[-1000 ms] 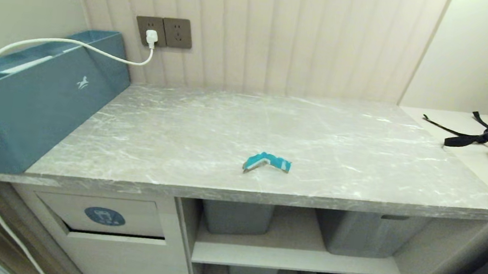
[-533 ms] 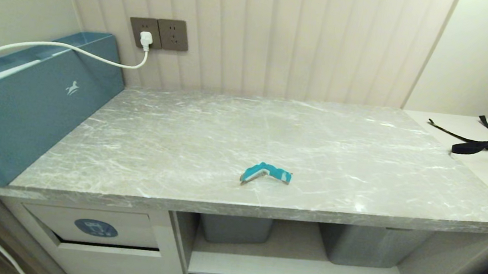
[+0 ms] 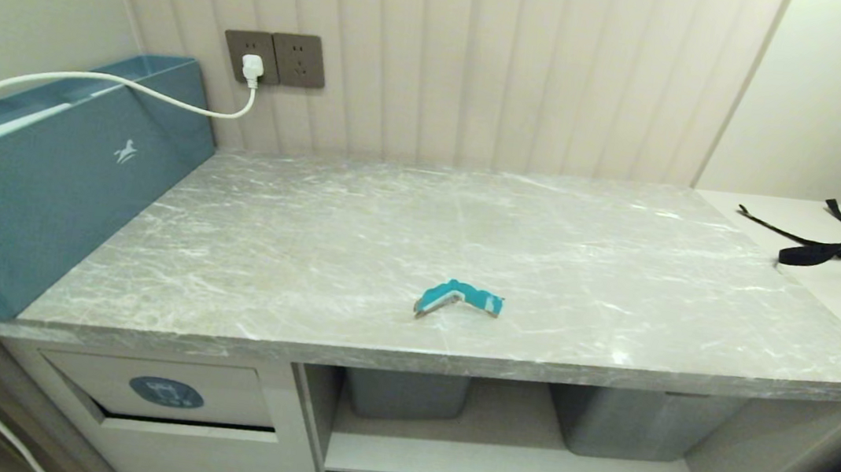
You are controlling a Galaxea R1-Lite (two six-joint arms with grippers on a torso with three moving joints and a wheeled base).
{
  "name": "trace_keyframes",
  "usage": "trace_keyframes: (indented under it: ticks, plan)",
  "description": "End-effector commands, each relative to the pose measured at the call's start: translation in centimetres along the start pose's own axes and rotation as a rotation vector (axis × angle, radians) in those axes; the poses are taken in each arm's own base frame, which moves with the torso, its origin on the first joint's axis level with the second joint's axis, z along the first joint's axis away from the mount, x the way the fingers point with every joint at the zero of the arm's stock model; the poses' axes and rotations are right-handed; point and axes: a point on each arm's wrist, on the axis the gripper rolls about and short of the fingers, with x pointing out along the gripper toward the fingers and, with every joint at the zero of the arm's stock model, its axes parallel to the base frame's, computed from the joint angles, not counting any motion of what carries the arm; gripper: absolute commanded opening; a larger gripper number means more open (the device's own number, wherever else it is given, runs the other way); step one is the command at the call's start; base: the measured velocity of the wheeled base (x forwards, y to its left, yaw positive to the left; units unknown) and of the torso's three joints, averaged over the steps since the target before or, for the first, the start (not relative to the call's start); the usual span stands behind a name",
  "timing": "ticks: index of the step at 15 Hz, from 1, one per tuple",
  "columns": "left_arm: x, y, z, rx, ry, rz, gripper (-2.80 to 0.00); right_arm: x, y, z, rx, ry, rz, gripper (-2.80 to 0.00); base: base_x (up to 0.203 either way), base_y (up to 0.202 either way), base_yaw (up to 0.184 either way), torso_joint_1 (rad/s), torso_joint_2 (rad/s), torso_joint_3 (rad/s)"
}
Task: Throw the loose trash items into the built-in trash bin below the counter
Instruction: Pick up the garbage
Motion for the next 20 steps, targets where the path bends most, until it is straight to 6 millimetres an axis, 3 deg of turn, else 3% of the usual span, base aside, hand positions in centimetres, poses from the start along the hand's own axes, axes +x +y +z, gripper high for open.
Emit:
trace_keyframes:
  ticks: [1,4,7,10,15,20]
  plan:
    - [7.7,2.4,2.9,-0.067,0.176,-0.122,0.0,0.0,0.0,0.0,0.0,-0.002,0.001,-2.8,0.0,0.0,0.0,0.0,0.0,0.0]
    - [16.3,2.9,4.1,-0.092,0.229,-0.332,0.0,0.0,0.0,0.0,0.0,-0.002,0.001,-2.8,0.0,0.0,0.0,0.0,0.0,0.0]
    - [24.5,-1.2,3.0,-0.083,0.275,-0.529,0.0,0.0,0.0,0.0,0.0,-0.002,0.001,-2.8,0.0,0.0,0.0,0.0,0.0,0.0]
    - [30.8,-5.8,-0.2,0.002,0.294,-0.632,0.0,0.0,0.0,0.0,0.0,-0.001,0.001,-2.8,0.0,0.0,0.0,0.0,0.0,0.0]
    - [36.9,-10.5,-3.0,0.159,0.257,-0.673,0.0,0.0,0.0,0.0,0.0,0.0,0.001,-2.8,0.0,0.0,0.0,0.0,0.0,0.0]
    - [38.6,-12.4,-4.1,0.193,0.28,-0.633,0.0,0.0,0.0,0.0,0.0,-0.002,0.001,-2.8,0.0,0.0,0.0,0.0,0.0,0.0]
